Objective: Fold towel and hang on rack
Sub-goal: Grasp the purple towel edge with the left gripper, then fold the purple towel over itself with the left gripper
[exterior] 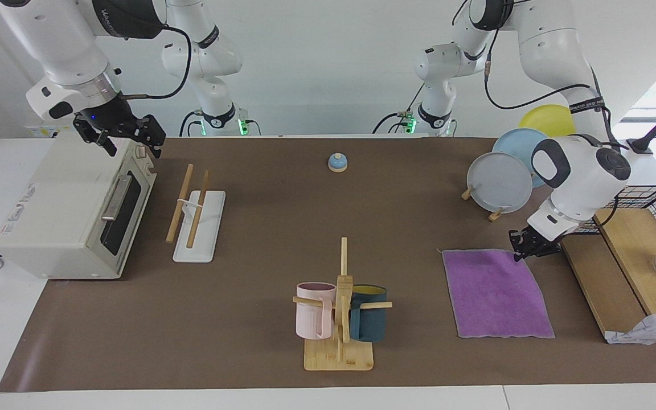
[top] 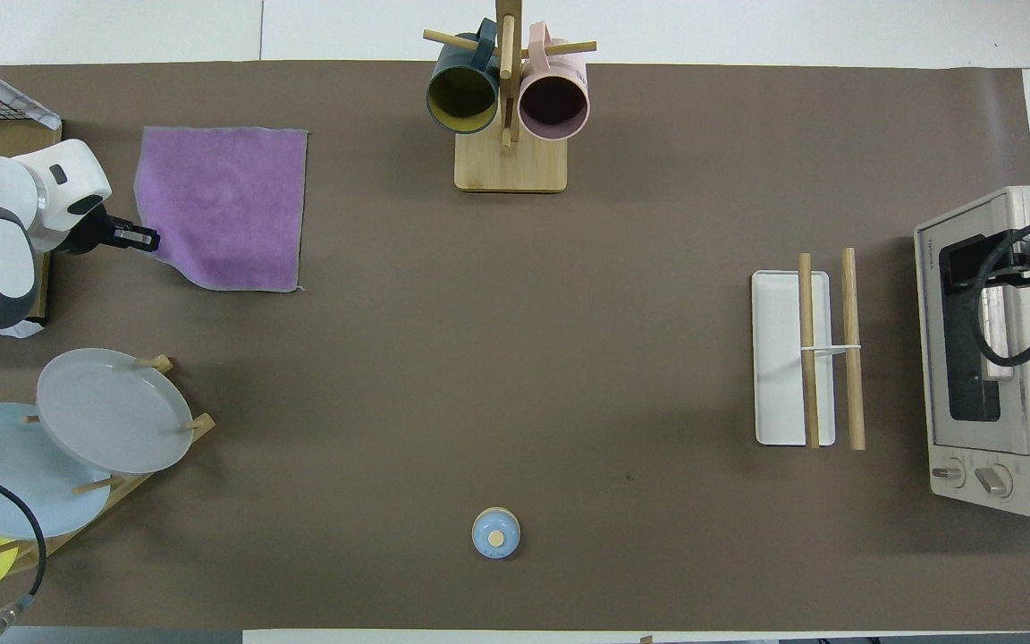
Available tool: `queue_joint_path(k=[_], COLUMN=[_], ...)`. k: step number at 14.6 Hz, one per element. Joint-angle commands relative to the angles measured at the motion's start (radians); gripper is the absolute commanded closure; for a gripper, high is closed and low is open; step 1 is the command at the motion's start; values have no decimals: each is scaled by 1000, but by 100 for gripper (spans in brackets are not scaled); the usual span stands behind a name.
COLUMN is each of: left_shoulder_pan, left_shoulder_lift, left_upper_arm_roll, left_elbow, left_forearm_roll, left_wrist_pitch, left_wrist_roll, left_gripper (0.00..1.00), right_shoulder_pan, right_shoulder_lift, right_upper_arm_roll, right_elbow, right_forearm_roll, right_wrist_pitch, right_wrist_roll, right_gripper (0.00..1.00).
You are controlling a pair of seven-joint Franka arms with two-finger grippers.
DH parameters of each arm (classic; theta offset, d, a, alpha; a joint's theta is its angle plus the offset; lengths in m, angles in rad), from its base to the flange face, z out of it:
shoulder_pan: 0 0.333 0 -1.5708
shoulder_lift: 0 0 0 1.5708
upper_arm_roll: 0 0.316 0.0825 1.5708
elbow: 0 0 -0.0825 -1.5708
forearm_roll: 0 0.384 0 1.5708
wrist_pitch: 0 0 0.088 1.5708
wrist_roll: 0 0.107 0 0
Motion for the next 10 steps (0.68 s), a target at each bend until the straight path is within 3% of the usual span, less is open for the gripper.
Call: queue_joint_path(k=[1,4,7,10], left_shoulder_pan=[-55,-118,-196,-251], left_shoulder_lift=[-42,-70,-108,-148], left_upper_arm_roll=[8,8,7,8], left_elbow=[-21,-49,-138,-279], left_forearm_roll=[15,13,13,13], left_wrist_pitch=[-22,-20,15,193], left_wrist_roll=[7,-2,-60,-83], left_gripper=[100,100,100,100], right_shoulder_pan=[-14,-18,-18,-18], right_shoulder_lift=[-16,-16,-16,-16], right_upper_arm_roll=[9,9,9,9], right_elbow=[-20,-20,-20,-20], right_forearm_roll=[13,13,13,13], right_wrist_pitch=[9,9,9,8], right_wrist_roll=[-18,-18,-18,-18], right_gripper=[0,0,0,0])
